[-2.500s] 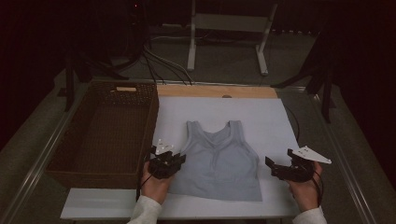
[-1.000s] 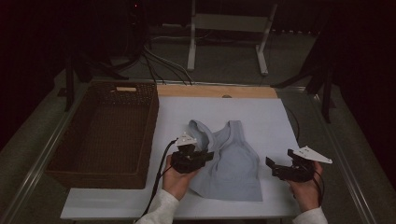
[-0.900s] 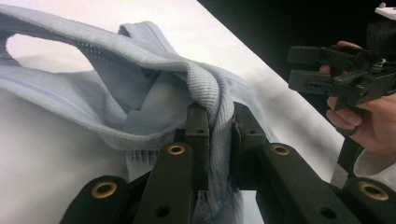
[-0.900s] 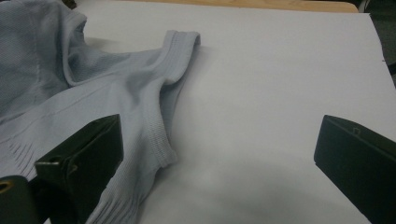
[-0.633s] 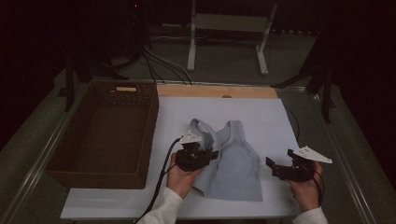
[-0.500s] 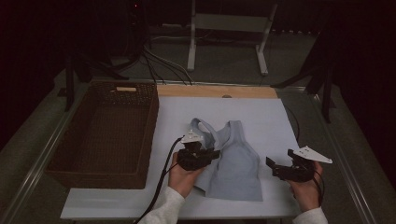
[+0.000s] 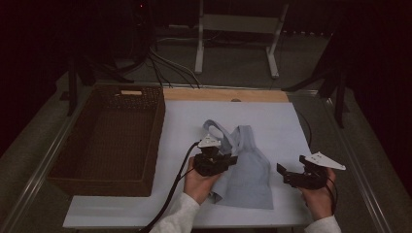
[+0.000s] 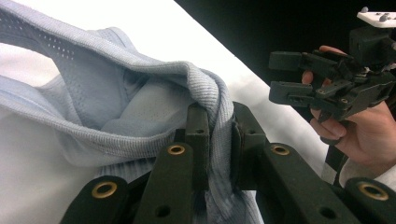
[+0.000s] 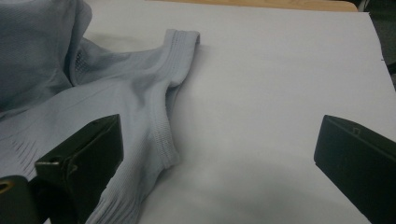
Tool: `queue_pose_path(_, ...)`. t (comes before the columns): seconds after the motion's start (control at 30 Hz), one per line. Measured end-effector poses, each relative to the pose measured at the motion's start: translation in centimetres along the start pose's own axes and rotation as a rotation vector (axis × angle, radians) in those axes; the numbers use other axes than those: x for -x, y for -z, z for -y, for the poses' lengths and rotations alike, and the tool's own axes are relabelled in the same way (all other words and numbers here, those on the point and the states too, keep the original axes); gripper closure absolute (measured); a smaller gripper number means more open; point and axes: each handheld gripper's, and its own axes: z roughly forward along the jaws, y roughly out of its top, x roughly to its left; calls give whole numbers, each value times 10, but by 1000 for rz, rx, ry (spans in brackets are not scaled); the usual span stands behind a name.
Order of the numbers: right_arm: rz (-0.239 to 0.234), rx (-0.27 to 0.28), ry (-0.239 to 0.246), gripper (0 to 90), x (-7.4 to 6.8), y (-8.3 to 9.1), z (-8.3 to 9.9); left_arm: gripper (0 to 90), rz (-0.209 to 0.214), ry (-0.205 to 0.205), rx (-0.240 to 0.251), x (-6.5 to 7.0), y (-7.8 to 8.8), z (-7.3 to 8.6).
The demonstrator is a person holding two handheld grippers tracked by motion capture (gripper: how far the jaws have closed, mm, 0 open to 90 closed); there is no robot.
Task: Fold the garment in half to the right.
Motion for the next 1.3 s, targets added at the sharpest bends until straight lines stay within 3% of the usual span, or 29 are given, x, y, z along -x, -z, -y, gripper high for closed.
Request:
queue_pose_path(0.67, 1, 1, 0, 17, 1, 0, 0, 805, 9, -33, -48, 13, -35, -2)
queue_pose_path(1.3, 0, 1, 0, 17, 1, 0, 0, 800, 22, -28, -80, 15, -54, -1)
